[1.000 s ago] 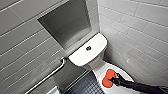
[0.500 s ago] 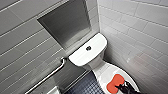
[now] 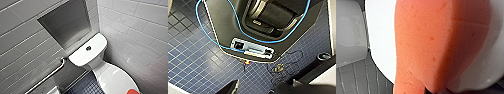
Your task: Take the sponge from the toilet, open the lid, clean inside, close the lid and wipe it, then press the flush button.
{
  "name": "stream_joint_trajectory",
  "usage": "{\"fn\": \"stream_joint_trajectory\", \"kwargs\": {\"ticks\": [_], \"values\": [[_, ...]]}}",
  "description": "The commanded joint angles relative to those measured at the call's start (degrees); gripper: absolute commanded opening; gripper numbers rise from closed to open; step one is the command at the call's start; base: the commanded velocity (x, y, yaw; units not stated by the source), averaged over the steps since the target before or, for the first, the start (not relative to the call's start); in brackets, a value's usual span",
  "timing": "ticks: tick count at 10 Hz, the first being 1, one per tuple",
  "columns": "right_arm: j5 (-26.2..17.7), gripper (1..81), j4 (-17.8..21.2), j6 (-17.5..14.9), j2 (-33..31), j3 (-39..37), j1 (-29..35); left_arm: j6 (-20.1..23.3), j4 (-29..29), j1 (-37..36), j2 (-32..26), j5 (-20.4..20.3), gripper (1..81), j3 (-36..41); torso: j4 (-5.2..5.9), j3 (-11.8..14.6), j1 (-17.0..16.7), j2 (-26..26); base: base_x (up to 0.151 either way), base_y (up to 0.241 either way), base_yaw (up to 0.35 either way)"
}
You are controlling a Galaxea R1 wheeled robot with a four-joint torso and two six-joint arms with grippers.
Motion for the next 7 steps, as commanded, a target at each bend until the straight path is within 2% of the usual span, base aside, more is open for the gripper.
{"fn": "stream_joint_trajectory", "kwargs": {"ticks": [1,4,6,7], "values": [[11.46,1.0,-0.04,-0.37,-5.03,6.05,-8.22,0.22,0.81,1.93,-1.36,3.63,81.1,-0.46,0.00,0.00,0.00,0.00,0.000,0.000,0.000],[18.57,1.0,0.58,-0.90,-4.86,6.13,-15.62,0.31,0.81,2.01,-1.45,3.63,81.1,-0.46,0.00,0.00,0.00,0.00,0.000,0.000,0.000],[20.42,1.0,-0.21,-1.24,-4.94,6.48,-18.61,0.31,0.81,2.01,-1.36,3.63,81.1,-0.46,0.00,0.00,0.00,0.00,0.000,0.000,0.000],[19.72,1.0,-1.52,-3.44,-4.85,6.66,-18.70,0.31,0.81,2.01,-1.36,3.63,81.1,-0.46,0.00,0.00,0.00,0.00,0.000,0.000,0.000]]}}
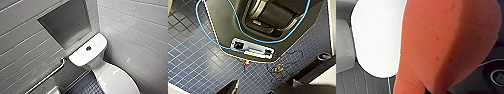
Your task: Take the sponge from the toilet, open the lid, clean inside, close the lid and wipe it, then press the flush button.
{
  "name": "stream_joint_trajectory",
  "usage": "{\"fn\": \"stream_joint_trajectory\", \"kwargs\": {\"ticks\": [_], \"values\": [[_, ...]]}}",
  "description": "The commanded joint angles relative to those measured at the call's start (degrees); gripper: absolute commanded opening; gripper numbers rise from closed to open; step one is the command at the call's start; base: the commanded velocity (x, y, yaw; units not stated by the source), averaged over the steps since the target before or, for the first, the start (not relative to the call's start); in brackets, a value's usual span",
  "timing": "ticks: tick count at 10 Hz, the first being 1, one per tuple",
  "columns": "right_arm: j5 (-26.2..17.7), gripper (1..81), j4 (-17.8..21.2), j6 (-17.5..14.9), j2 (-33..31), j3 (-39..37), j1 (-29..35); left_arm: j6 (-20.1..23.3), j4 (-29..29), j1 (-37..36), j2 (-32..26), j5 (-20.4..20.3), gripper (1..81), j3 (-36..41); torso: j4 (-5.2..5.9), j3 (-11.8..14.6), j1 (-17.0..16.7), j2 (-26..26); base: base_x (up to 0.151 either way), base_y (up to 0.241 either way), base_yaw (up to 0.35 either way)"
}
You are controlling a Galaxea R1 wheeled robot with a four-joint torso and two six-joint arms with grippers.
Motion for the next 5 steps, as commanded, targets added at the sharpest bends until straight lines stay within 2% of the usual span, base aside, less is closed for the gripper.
{"fn": "stream_joint_trajectory", "kwargs": {"ticks": [1,2,4,5], "values": [[-4.71,1.0,-4.60,-3.10,-2.22,2.46,1.93,0.31,0.78,1.99,-1.36,3.63,81.1,-0.46,0.00,0.00,0.00,0.00,0.000,0.000,0.000],[-14.87,1.0,-8.32,-3.10,-2.23,2.45,6.42,0.31,0.78,1.99,-1.36,3.63,81.1,-0.46,0.00,0.00,0.00,0.00,0.000,0.000,0.000],[-31.90,1.0,-10.16,-3.10,-0.91,1.84,14.93,0.31,0.78,1.99,-1.36,3.63,81.1,-0.46,0.00,0.00,0.00,0.00,0.000,0.000,0.000],[-36.88,1.0,-10.51,-3.10,-0.56,1.75,18.54,0.31,0.78,1.99,-1.36,3.46,81.1,-0.46,0.00,0.00,0.00,0.00,0.000,0.000,0.000]]}}
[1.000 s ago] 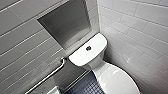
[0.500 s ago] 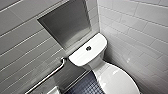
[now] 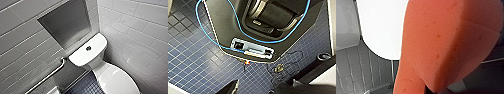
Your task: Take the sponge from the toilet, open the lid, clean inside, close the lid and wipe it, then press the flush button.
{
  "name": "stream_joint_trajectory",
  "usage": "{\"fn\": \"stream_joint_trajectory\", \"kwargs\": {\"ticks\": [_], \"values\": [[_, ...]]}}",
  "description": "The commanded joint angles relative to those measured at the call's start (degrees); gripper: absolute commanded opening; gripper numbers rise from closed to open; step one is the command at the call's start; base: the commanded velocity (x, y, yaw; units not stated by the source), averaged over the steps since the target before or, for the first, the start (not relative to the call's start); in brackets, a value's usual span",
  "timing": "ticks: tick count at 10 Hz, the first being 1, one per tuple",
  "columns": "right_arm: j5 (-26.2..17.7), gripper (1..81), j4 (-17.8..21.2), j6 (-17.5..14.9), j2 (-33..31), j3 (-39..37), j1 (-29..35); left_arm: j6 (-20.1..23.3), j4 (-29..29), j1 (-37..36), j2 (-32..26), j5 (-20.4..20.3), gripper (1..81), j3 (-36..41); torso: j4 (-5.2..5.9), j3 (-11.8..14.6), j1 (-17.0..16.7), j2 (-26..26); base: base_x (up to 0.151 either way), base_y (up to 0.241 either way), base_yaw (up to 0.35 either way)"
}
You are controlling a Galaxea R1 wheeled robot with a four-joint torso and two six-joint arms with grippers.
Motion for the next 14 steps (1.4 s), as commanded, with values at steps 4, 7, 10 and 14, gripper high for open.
{"fn": "stream_joint_trajectory", "kwargs": {"ticks": [4,7,10,14], "values": [[-36.55,1.0,-7.34,-0.53,1.01,0.55,25.70,0.19,0.77,1.99,-1.36,3.48,81.1,-0.46,0.00,0.00,0.00,0.00,0.000,0.000,0.000],[-47.79,1.0,-7.25,-0.35,10.05,-6.30,36.01,0.19,0.77,1.99,-1.36,3.39,81.1,-0.46,0.00,0.00,0.00,0.00,0.000,0.000,0.000],[-50.52,1.0,-7.34,-0.35,17.88,-13.43,40.14,0.19,0.68,1.99,-1.53,3.48,81.1,-0.46,0.00,0.00,0.00,0.00,0.000,0.000,0.000],[-51.40,1.0,-7.07,0.09,25.00,-19.67,44.97,0.10,0.60,1.99,-1.53,3.57,81.1,-0.46,0.00,0.00,0.00,0.00,0.000,0.000,0.000]]}}
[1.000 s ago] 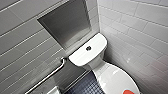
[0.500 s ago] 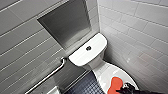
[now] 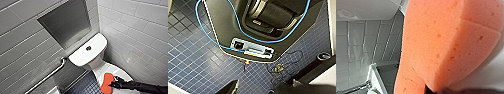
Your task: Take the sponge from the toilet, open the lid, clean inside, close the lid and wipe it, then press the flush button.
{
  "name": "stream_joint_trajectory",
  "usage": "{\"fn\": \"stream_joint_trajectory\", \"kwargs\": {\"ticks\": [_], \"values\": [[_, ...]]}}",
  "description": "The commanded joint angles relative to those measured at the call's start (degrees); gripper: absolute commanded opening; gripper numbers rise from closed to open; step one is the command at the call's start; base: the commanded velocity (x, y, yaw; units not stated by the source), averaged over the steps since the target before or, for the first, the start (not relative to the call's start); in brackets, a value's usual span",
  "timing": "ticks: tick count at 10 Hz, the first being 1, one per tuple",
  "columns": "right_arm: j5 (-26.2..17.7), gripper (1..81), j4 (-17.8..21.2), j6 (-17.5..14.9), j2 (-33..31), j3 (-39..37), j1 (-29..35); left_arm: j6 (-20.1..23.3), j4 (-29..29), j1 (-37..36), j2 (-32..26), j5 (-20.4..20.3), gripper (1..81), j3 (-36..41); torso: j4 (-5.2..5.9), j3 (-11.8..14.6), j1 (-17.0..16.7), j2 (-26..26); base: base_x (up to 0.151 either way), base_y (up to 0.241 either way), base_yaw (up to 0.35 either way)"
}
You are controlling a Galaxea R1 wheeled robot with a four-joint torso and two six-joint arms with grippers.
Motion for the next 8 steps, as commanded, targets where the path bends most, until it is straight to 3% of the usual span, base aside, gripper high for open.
{"fn": "stream_joint_trajectory", "kwargs": {"ticks": [1,3,8], "values": [[-3.54,1.0,0.52,0.40,2.69,-2.63,9.66,0.24,0.61,1.99,-1.51,3.57,81.1,-0.46,0.00,0.00,0.00,0.00,0.000,0.000,0.000],[-3.63,1.0,0.35,1.28,5.06,-3.86,10.99,0.15,0.52,1.99,-1.51,3.57,81.1,-0.46,0.00,0.00,0.00,0.00,0.000,0.000,0.000],[-2.84,1.0,-0.09,1.10,12.35,-9.05,6.42,0.15,0.52,1.99,-1.86,3.57,81.1,-0.46,0.00,0.00,0.02,0.00,0.000,0.000,0.000]]}}
